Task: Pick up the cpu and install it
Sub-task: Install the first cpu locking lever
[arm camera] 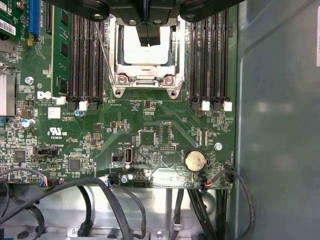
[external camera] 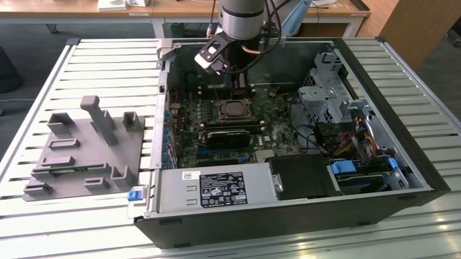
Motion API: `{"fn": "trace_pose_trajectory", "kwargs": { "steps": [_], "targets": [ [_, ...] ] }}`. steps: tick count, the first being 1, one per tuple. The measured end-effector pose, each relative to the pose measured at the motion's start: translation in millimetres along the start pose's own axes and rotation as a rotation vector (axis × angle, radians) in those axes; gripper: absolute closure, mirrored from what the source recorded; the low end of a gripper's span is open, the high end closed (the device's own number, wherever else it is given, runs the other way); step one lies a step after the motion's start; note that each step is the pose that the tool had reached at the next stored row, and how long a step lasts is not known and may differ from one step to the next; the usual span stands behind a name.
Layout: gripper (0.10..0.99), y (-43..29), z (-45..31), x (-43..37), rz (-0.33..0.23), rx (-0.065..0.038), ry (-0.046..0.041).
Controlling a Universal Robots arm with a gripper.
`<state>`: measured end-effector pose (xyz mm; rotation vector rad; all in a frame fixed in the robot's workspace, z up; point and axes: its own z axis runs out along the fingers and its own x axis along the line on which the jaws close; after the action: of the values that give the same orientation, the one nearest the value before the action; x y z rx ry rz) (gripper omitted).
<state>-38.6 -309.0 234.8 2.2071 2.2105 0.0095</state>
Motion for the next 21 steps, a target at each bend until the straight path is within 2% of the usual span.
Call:
{"fn": "trace_pose_trajectory", "kwargs": {
  "steps": [15, 21],
  "targets": [
    [0.98, 0.1, -7.9, -0.1, 0.0, 0.0, 0.0],
    [0.98, 0.3, -17.0, -0.1, 0.0, 0.0, 0.0001]
  ]
}}
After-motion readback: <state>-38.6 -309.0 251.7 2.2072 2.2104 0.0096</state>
